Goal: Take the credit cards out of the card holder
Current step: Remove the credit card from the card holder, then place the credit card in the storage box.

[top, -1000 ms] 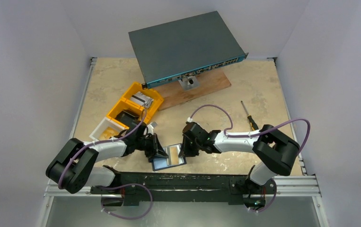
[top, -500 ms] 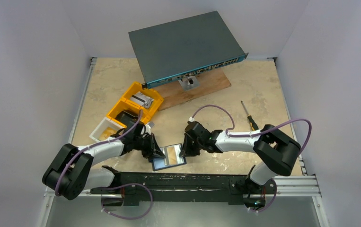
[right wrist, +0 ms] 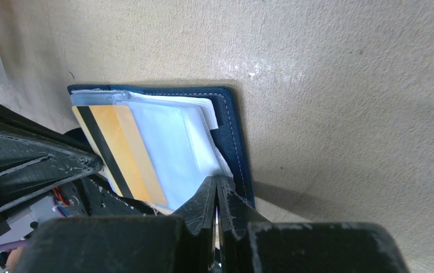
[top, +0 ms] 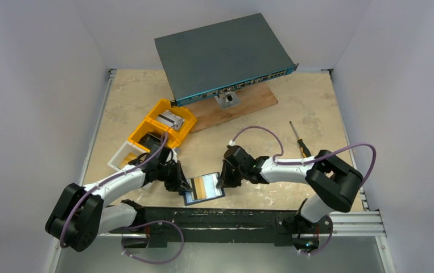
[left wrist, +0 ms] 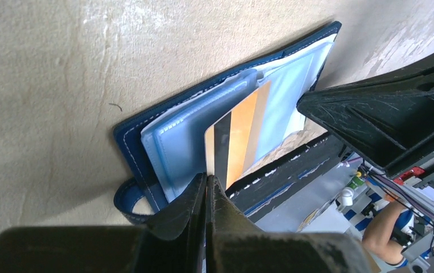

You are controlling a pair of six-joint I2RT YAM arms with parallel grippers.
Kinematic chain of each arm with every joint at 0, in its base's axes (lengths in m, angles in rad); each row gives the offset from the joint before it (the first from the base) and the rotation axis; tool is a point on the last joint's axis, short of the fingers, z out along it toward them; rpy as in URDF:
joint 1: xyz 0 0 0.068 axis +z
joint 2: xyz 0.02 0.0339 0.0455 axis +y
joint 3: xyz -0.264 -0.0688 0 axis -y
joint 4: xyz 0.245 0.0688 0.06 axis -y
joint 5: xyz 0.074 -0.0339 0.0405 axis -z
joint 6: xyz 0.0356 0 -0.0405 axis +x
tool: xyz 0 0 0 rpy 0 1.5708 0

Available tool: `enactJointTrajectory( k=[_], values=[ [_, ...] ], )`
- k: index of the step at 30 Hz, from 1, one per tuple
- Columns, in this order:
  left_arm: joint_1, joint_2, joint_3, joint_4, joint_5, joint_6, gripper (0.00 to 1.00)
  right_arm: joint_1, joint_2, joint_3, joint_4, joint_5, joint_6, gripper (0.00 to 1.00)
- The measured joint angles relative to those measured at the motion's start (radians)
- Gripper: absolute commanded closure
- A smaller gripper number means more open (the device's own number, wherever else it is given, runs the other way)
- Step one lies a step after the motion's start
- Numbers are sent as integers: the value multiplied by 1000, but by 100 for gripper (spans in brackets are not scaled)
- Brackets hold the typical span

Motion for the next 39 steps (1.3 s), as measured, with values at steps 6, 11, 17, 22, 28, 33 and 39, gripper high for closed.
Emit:
enactJointTrajectory(
  k=[6, 11, 17, 22, 28, 33, 39],
  values=[
    [0, -80, 22, -71, -24, 8, 100, -4, -24, 0, -30, 21, -20, 95],
    [0, -129, 52, -121, -32, 15, 100, -14, -72, 6, -109, 64, -61, 74],
    [0, -150, 66, -142, -27, 23, 100, -18, -129, 58, -148, 76, -108, 41],
    [6, -182, 70, -149, -9, 18, 100, -21, -164, 72, -44, 34, -122, 27],
    [45, -233, 87, -144, 45, -4, 100, -55, -162, 1, 184, -77, -96, 14],
    [84, -259, 89, -121, 113, -40, 100, -105, -154, -111, 406, -166, -13, 12],
    [126, -287, 89, -48, 198, -116, 100, -125, -91, -197, 732, -254, 138, 16]
  ],
)
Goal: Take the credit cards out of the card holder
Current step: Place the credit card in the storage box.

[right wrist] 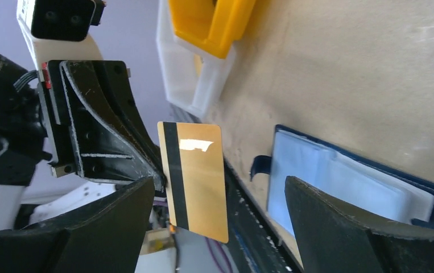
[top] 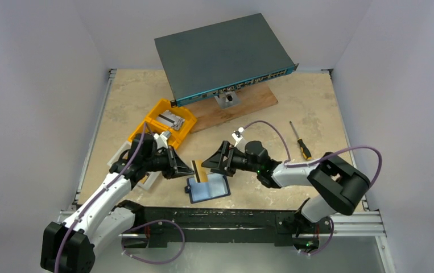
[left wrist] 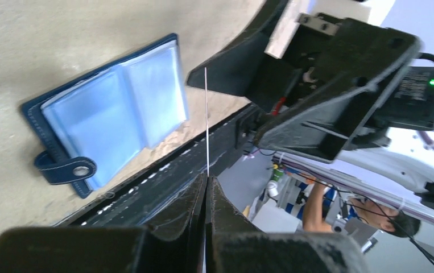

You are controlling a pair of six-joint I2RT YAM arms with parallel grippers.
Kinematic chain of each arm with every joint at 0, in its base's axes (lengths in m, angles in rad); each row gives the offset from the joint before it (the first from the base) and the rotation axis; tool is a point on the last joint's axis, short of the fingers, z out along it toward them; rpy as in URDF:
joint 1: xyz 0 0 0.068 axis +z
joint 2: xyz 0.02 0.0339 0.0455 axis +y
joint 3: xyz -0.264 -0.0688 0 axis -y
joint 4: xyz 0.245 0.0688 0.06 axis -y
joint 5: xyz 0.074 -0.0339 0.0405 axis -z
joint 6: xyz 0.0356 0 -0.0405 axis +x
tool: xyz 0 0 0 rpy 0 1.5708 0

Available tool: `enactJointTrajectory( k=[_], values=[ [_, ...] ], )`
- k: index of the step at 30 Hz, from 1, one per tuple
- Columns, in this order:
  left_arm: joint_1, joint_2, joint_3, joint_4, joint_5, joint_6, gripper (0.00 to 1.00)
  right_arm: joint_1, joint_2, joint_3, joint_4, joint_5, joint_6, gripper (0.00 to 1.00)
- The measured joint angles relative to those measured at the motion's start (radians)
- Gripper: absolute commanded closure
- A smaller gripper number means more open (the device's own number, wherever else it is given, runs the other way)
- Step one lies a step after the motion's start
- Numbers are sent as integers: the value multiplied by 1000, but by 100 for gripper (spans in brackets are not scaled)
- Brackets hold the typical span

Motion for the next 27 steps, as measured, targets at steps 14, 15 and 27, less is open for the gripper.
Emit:
enactJointTrajectory(
  k=[14, 15, 27],
  values=[
    [18, -13, 0, 113, 101, -98, 100, -11, 321, -75, 684, -106, 377, 99],
    [21, -14, 0, 113, 101, -98, 100, -15, 333, -79, 708, -107, 396, 100],
    [30, -6, -11, 123, 116, -101, 68, -19, 343, -80, 815, -112, 467, 100]
  ],
)
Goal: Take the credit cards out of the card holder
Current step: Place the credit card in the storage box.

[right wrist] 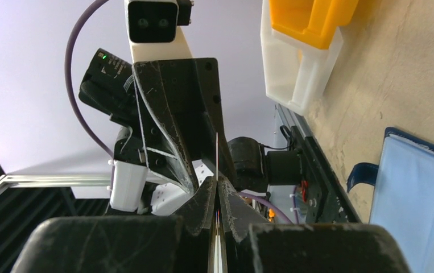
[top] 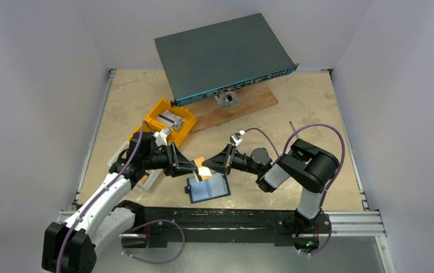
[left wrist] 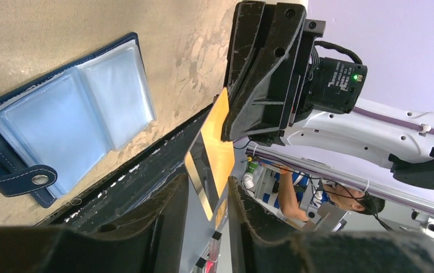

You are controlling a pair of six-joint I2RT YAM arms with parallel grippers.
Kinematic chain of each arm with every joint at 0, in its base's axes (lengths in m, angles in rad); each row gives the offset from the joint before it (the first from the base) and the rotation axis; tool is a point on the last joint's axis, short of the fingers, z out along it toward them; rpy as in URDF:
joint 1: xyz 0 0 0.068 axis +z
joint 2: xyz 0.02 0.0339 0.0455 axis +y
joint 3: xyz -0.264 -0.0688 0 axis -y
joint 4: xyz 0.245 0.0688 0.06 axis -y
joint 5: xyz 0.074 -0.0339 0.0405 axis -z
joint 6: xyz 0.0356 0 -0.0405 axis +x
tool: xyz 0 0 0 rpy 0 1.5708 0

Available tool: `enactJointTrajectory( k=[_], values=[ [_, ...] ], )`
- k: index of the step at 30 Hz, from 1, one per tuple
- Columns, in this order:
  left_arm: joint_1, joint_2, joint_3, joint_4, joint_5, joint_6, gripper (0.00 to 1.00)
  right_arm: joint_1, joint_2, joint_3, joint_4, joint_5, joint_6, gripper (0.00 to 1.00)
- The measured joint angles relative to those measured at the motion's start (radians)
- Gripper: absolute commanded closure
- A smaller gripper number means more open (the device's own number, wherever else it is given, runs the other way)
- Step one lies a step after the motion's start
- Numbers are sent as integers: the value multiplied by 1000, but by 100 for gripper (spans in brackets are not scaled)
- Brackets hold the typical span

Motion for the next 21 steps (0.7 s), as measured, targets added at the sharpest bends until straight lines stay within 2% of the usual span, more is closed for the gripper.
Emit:
enactJointTrajectory(
  k=[9, 12, 15, 17, 18, 19, 20, 21],
  values=[
    [0, 13, -2, 22, 2, -13, 68, 8, 11, 11, 19, -19, 35, 100],
    [0, 16, -4, 39, 6, -22, 78, 15, 11, 27, 17, -19, 34, 100],
    [0, 22, -6, 55, 11, -38, 99, 27, 11, 49, 8, -19, 29, 100],
    [0, 21, -6, 66, 16, -46, 100, 30, 11, 52, -10, -18, 23, 98],
    [0, 21, -6, 73, 18, -46, 100, 30, 11, 52, -20, -18, 19, 92],
    [0, 21, -6, 72, 17, -46, 100, 31, 11, 52, -25, -19, 17, 78],
    [0, 19, -6, 67, 16, -46, 100, 31, 9, 53, -31, -18, 14, 71],
    [0, 16, -5, 58, 11, -41, 100, 32, 5, 54, -47, -19, 6, 55]
  ],
)
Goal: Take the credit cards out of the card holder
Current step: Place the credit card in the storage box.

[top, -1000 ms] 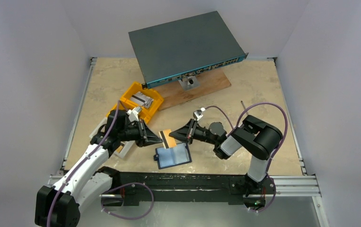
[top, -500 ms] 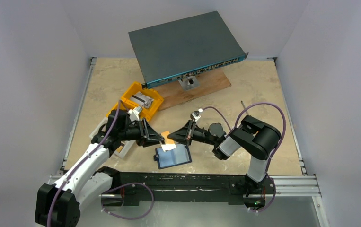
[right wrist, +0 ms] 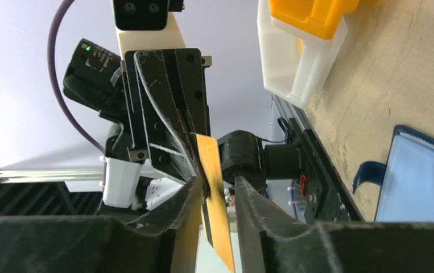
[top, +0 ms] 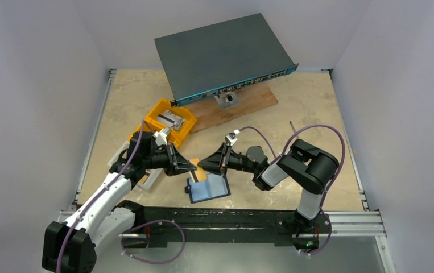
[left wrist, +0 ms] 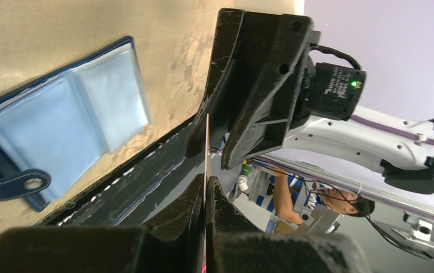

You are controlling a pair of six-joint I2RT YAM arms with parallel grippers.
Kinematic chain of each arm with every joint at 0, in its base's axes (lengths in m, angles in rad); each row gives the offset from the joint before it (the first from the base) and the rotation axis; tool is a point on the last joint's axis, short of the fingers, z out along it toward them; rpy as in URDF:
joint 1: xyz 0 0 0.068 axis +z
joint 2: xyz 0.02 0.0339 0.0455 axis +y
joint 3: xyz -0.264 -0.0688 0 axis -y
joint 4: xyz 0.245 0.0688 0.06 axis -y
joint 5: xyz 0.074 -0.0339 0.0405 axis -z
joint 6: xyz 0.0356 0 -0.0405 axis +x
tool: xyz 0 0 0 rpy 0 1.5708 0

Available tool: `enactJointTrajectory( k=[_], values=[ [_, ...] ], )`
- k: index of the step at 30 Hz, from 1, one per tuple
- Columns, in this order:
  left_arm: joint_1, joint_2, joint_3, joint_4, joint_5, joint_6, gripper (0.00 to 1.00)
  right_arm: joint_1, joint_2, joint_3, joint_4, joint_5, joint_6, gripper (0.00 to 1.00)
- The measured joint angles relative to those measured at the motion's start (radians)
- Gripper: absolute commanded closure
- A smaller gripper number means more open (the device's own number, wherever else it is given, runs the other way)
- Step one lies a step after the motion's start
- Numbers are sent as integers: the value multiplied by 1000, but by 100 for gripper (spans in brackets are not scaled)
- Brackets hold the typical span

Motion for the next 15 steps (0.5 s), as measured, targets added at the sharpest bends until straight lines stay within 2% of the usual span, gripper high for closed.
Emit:
enactJointTrajectory(
  k=[1, 3, 7, 12, 15],
  values=[
    [0, -6, 1, -19, -10, 10, 100, 0, -8, 0, -24, -2, -12, 45],
    [0, -26, 18, -99, -50, 42, 100, 1, -39, 1, -99, -8, -45, 29],
    [-1, -83, 112, -334, -204, 134, 100, 1, -156, 39, -365, -10, -166, 9],
    [-1, -148, 272, -612, -486, 206, 100, 1, -263, 131, -699, 21, -333, 4],
    [-1, -150, 366, -787, -713, 213, 100, 1, -300, 175, -874, 60, -428, 3]
  ],
)
